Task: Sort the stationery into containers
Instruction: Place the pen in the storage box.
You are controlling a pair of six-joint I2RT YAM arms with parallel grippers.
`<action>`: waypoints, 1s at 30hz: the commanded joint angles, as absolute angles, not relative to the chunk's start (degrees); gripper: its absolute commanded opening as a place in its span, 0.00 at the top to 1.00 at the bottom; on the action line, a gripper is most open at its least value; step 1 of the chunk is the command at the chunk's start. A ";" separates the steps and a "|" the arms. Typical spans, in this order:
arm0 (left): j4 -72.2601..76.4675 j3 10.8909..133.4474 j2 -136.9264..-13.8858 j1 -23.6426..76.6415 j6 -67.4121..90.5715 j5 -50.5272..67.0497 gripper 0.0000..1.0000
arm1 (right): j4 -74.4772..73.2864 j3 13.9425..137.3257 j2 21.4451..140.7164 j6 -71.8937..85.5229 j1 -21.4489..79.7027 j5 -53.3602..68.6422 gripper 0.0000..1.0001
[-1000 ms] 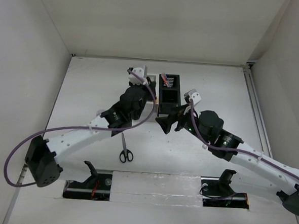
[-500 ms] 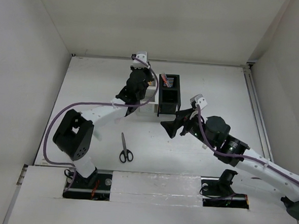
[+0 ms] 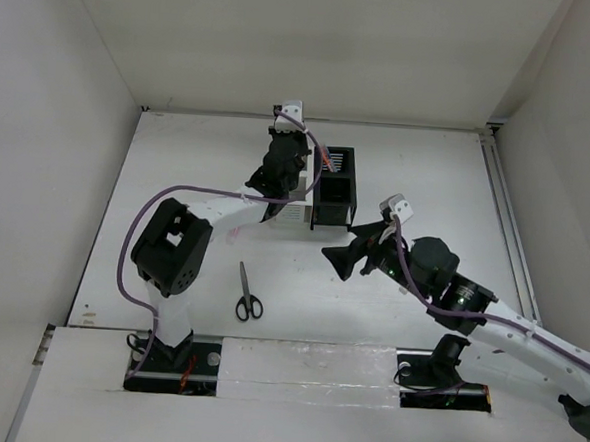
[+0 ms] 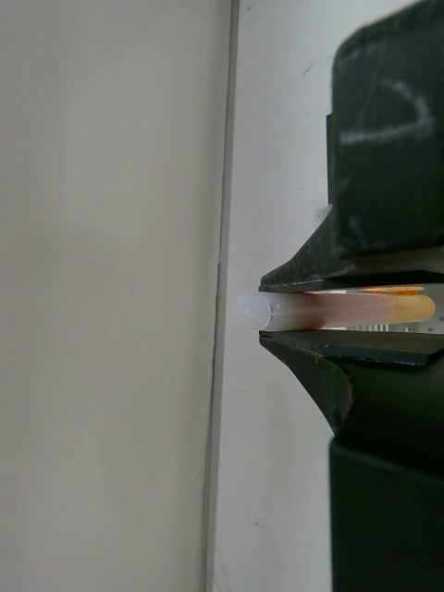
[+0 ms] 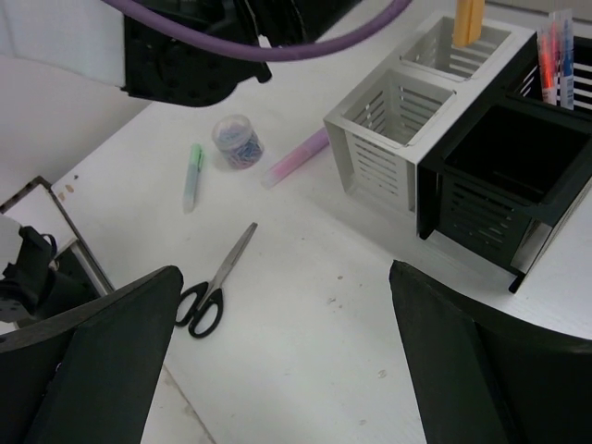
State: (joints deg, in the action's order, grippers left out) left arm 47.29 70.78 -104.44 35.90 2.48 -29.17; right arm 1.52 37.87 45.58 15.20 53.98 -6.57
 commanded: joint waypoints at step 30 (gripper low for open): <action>18.48 77.61 -87.20 40.87 16.95 -32.35 0.00 | -50.61 52.92 44.65 55.07 53.70 -43.51 0.00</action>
